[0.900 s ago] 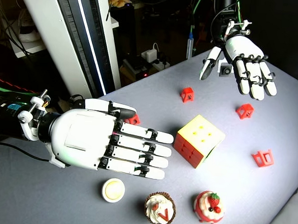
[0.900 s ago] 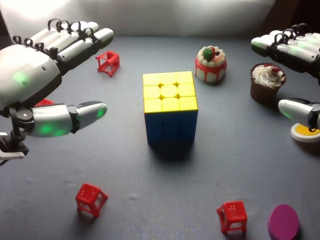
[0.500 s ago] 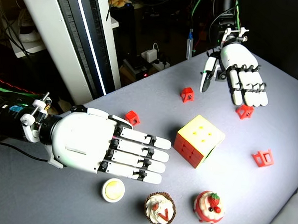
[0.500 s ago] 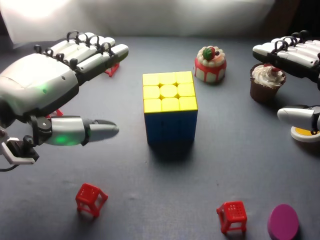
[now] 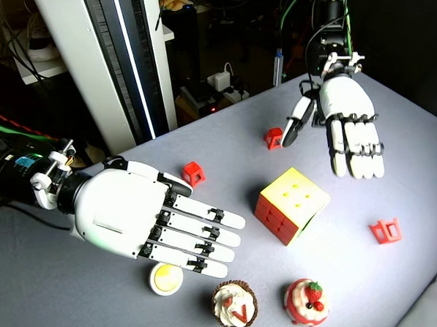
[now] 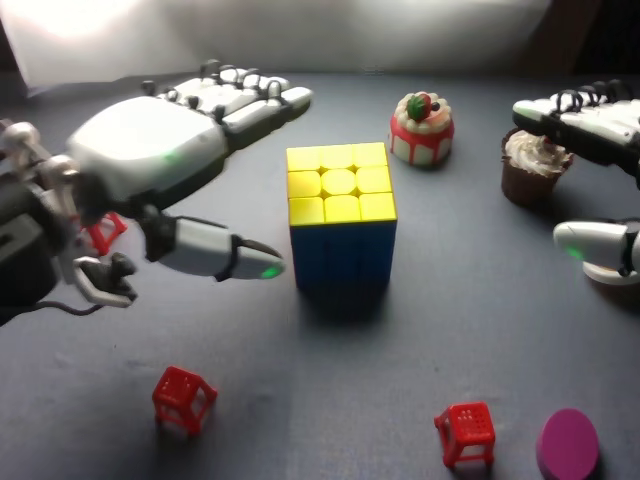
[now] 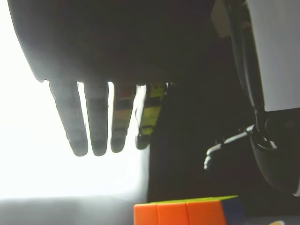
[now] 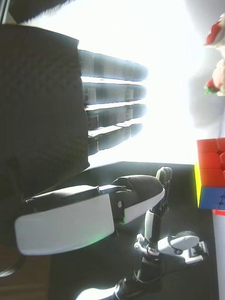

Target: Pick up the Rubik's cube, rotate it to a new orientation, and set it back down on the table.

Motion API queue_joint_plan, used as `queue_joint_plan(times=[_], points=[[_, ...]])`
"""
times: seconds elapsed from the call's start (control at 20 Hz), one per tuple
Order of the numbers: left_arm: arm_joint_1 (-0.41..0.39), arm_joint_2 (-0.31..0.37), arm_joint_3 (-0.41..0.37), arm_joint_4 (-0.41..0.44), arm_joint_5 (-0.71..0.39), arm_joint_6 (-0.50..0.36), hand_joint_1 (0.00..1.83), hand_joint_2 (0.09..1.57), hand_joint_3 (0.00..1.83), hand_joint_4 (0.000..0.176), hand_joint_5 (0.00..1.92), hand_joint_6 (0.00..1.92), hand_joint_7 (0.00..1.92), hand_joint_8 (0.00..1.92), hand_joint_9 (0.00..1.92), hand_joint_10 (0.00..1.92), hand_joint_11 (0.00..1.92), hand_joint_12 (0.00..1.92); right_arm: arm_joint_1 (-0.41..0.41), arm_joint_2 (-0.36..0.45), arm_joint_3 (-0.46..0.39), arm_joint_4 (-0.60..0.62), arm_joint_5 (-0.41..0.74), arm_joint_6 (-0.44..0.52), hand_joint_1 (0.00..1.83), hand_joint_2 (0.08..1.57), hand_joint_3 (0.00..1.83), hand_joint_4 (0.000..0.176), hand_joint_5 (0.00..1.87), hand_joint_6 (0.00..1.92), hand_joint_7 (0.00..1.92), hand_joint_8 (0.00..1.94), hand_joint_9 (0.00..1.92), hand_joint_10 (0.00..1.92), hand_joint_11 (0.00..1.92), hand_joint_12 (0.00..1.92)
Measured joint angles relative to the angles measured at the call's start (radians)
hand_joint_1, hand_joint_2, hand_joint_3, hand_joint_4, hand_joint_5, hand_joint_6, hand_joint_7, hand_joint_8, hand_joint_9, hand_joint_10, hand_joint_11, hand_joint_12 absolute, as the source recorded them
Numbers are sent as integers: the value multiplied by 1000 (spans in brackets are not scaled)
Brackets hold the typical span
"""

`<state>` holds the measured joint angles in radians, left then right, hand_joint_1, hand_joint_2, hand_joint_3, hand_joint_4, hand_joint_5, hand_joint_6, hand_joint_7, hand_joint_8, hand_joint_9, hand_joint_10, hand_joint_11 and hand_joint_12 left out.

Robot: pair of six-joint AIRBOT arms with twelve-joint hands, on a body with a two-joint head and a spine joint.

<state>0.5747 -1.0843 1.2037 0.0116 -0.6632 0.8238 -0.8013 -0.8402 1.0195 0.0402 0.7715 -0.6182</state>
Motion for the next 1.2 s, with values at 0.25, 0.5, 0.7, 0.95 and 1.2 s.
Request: queue_joint_plan(times=[0.25,0.5,0.7,0.95,1.2], points=[[-73,-82,35,-68,104,32,621,870,0,0,0,0,0,0,0,0,0,0,-21,-1,0,47,-13,0,503,1326,5,0,0,0,0,0,0,0,0,0],[-85,-128,75,-143,151,40,713,876,31,13,0,0,0,0,0,0,0,319,-27,-11,2,69,-14,0,505,1325,3,0,0,0,0,0,0,0,0,0],[-86,-168,109,-153,196,56,819,870,4,29,0,0,0,0,0,0,0,35,-28,-14,3,71,-14,0,491,1329,5,0,0,0,0,0,0,0,0,0],[-104,-185,134,-194,262,150,986,900,17,43,0,0,0,0,0,0,0,0,-38,-15,3,76,-13,0,455,1338,6,0,0,0,0,0,0,0,0,0],[-132,-179,129,-223,294,251,954,935,26,63,0,0,0,0,0,0,0,0,-45,-15,3,80,-11,0,408,1329,0,0,0,0,0,0,0,0,0,0]])
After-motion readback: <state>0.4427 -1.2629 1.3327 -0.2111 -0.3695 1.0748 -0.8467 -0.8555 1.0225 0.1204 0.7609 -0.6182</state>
